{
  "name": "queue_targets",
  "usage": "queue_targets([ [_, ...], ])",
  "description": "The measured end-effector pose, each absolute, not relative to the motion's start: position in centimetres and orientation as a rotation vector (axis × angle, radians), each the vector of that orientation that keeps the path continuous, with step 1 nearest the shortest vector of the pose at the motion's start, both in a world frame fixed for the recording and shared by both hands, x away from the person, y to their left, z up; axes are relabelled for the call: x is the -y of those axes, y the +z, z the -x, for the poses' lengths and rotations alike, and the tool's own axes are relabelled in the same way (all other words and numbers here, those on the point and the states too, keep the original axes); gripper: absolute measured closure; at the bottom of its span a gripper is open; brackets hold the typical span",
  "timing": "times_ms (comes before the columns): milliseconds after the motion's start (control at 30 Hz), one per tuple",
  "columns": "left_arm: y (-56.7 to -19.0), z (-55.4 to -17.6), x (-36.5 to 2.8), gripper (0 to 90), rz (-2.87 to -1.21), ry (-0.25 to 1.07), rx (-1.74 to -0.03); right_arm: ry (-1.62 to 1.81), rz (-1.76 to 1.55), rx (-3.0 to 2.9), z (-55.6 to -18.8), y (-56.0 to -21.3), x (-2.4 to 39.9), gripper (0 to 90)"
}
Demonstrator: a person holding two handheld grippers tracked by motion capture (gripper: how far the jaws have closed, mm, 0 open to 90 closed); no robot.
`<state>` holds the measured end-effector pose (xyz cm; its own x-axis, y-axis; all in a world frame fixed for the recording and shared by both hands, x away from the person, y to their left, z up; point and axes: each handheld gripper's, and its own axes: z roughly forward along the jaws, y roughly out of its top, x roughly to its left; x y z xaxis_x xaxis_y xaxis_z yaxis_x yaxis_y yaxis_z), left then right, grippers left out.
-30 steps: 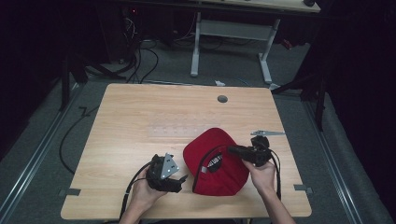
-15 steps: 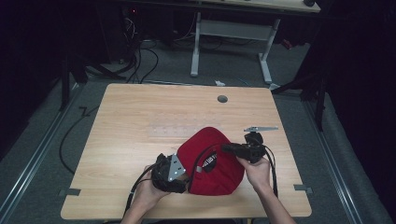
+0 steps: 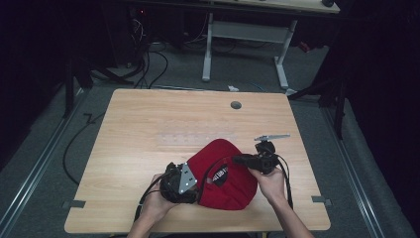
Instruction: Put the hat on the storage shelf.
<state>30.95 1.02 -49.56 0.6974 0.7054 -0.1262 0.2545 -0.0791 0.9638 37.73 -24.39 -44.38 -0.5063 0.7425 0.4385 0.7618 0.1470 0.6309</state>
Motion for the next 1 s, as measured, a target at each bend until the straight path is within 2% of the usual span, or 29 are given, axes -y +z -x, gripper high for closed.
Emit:
queue_targets([
  [67,-49.5,-30.8,-0.9,21.7,-1.652,0.447,-0.776,-1.316,1.546,2.372,-37.6,-44.2,24.2,80.7],
  [167,-49.3,-30.8,-0.8,29.7,-1.639,0.434,-0.764,-1.311,1.518,2.353,-37.7,-44.1,23.9,80.7],
  [267,-49.4,-30.9,-0.8,32.4,-1.658,0.443,-0.764,-1.306,1.503,2.369,-37.5,-43.9,23.5,80.6],
  [467,-49.1,-30.9,-1.4,46.3,-1.653,0.444,-0.761,-1.302,1.479,2.377,-37.4,-43.7,23.2,80.2],
  [500,-49.1,-30.9,-1.5,50.8,-1.652,0.443,-0.762,-1.303,1.477,2.377,-37.4,-43.7,23.1,80.0],
  [633,-48.9,-30.9,-1.9,55.8,-1.657,0.436,-0.76,-1.309,1.458,2.382,-37.3,-43.7,23.1,79.2],
  [867,-48.2,-30.5,-2.3,70.0,-1.654,0.337,-0.736,-1.324,1.44,2.368,-37.4,-43.7,23.1,76.8],
  [1000,-48.2,-30.1,-2.1,75.3,-1.681,0.322,-0.696,-1.329,1.44,2.371,-37.5,-43.7,23.2,74.8],
])
